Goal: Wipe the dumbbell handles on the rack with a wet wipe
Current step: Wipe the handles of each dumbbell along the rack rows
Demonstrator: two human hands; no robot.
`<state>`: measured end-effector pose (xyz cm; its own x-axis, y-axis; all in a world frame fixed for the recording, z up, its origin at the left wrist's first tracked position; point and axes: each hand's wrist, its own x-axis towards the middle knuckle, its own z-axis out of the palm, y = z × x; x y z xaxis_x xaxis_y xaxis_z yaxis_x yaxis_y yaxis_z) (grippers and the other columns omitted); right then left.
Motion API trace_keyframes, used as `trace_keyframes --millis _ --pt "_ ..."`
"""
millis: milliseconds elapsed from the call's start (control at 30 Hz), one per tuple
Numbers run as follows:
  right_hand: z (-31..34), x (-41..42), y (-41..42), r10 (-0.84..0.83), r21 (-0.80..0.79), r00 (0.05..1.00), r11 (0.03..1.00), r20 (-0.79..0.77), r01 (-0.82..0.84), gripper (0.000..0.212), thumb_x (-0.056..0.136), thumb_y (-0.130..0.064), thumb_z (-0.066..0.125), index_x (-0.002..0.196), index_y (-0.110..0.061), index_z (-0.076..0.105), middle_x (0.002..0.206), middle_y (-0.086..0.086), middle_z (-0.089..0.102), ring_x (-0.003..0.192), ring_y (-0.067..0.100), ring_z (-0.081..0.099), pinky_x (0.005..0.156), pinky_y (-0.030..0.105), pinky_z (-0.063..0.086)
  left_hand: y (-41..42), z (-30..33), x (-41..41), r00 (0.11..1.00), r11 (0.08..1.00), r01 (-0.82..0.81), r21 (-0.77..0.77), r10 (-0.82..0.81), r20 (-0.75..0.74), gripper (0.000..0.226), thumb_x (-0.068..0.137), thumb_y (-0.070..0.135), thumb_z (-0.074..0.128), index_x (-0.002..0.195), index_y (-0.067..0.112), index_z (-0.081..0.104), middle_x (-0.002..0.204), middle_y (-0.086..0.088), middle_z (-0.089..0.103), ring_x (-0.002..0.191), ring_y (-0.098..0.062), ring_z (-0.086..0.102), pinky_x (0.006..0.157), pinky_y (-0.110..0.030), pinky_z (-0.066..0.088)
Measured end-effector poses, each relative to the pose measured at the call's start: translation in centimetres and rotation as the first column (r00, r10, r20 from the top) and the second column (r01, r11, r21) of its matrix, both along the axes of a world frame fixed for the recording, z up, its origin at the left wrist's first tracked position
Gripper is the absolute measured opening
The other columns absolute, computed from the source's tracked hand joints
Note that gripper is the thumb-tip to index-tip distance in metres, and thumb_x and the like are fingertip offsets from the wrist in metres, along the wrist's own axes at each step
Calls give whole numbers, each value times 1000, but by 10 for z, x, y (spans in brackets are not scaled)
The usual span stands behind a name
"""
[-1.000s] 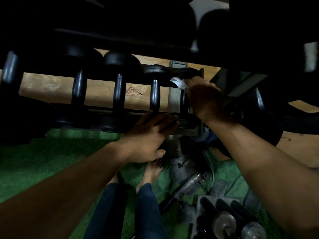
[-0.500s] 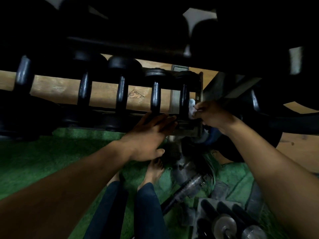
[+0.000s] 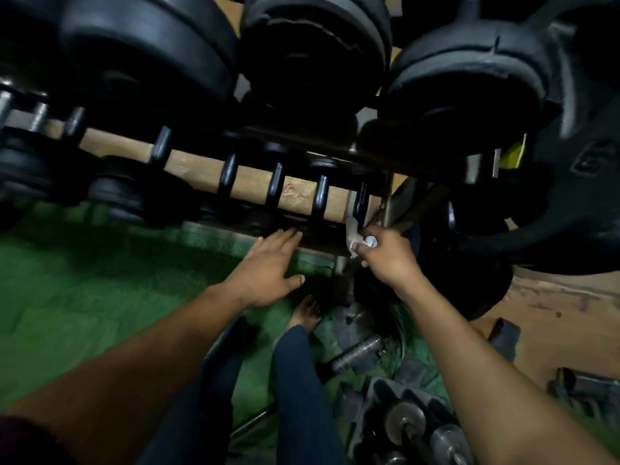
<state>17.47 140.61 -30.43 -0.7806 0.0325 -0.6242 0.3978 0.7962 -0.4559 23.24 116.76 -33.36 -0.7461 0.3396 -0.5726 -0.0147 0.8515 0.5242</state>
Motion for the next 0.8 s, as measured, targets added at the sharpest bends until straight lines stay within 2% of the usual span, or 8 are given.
trace_keyframes --millis 133,267,467,600,700,800 --pt "49 19 -37 22 -22 1000 1000 -14 -23 7 83 -33 71 86 -26 71 83 -1 73 82 22 70 79 35 55 -41 43 32 991 990 -136 -35 135 -5 91 96 52 60 164 19 10 171 1 8 157 -18 3 126 -43 2" --pt "100 32 -92 103 -29 994 994 -28 -104 9 87 -33 68 88 -24 70 91 -1 71 89 21 62 75 35 47 -94 87 65 972 969 -236 -78 236 -11 91 95 53 60 164 17 12 171 -1 11 157 -19 5 126 -43 4" --pt "157 51 -198 244 -22 965 969 -96 -247 15 89 -34 66 95 -21 68 89 -1 66 84 21 60 67 33 42 -186 135 110 923 919 -385 -89 383 -42 89 96 55 57 164 18 12 171 0 11 157 -19 5 127 -44 3" --pt "198 71 -276 278 -43 952 957 -125 -285 17 91 -31 66 99 -16 66 89 1 63 82 20 57 70 35 45 -255 170 142 880 879 -472 -63 467 -86 89 96 55 57 163 18 13 171 0 12 157 -20 6 127 -45 4" --pt "220 90 -335 290 -77 946 950 -143 -302 15 89 -33 67 87 -20 62 81 -3 63 75 15 57 58 30 40 -309 194 167 846 848 -528 -50 519 -125 89 96 55 58 163 19 13 171 1 12 157 -19 6 127 -46 5" --pt "237 109 -396 300 -124 942 940 -150 -319 18 85 -38 67 86 -21 64 82 -1 67 79 18 62 66 36 46 -363 218 192 804 810 -584 -42 571 -165 89 96 55 58 163 20 13 171 2 11 157 -19 6 127 -46 5"
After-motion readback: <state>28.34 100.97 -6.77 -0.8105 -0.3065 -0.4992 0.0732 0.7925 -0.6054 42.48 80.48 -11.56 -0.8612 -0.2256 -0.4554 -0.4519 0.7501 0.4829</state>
